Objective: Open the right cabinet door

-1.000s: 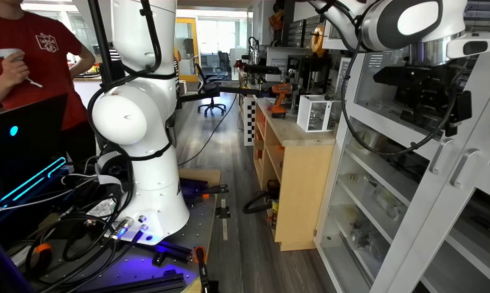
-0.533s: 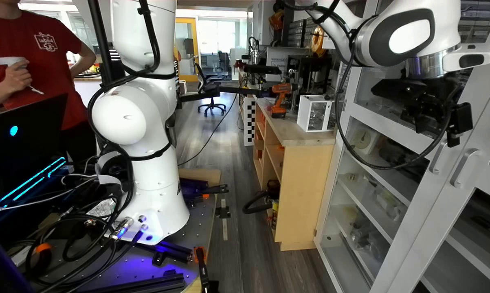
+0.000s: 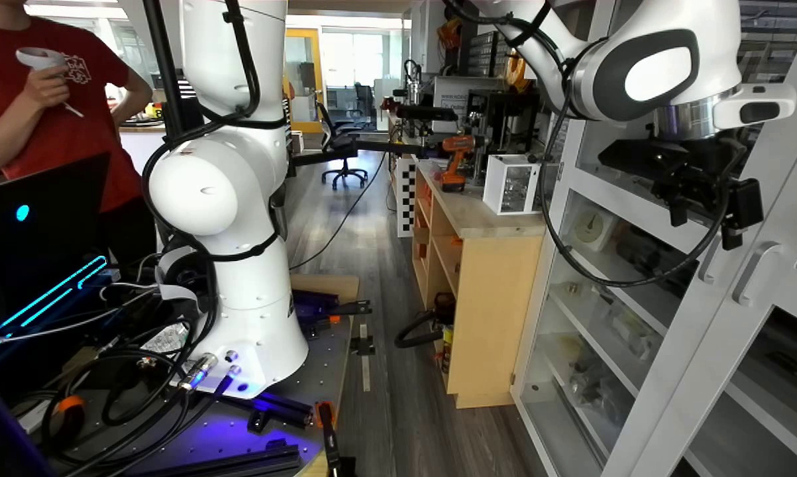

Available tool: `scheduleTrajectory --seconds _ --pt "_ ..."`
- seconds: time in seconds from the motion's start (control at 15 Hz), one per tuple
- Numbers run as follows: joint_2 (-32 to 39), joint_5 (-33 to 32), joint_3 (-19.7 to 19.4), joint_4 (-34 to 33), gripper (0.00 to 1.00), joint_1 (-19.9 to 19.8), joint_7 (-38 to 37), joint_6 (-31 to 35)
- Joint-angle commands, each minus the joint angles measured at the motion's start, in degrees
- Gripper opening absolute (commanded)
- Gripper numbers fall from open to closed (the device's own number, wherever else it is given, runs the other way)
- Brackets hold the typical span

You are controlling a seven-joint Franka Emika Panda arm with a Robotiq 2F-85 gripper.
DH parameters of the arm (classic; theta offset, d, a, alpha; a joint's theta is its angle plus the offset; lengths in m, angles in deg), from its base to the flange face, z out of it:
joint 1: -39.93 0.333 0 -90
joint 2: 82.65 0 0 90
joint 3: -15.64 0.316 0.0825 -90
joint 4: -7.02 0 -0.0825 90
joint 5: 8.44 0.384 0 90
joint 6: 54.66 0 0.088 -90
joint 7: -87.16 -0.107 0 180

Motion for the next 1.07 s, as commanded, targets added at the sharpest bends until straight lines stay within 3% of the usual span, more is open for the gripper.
scheduleTrajectory --seconds 0.0,1.0 --pt "0.0 0.0 0.2 -0.1 1.00 -0.2 0.0 -0.1" --pt "6.6 0.0 0.5 -1.3 1.00 -1.5 5.2 12.8"
